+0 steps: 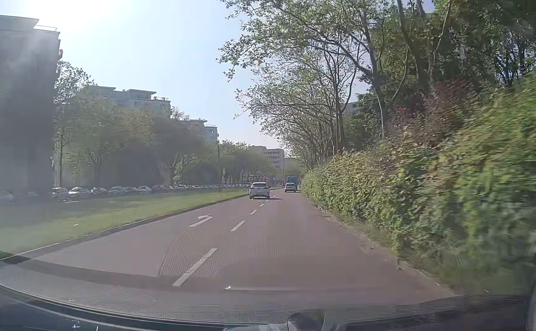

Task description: Follow the waypoints while adhering to traffic rules and regulations

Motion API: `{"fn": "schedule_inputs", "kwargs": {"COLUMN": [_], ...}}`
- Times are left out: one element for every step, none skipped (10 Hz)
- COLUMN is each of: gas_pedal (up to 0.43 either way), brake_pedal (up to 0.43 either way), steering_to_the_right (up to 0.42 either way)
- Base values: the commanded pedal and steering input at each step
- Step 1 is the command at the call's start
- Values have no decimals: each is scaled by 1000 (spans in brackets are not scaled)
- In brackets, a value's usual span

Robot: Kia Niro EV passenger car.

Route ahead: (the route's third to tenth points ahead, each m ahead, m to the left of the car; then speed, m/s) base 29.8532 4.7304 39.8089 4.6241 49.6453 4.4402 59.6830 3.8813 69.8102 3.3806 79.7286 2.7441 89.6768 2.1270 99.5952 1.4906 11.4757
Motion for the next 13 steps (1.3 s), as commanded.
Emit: {"fn": "schedule_inputs", "kwargs": {"gas_pedal": [118, 118, 118, 98, 87, 79, 79, 79, 79, 79, 79, 79, 79], "brake_pedal": [0, 0, 0, 0, 0, 0, 0, 0, 0, 0, 0, 0, 0], "steering_to_the_right": [3, 4, 4, 4, 4, 4, 4, 4, 4, 5, 5, 5, 5]}}
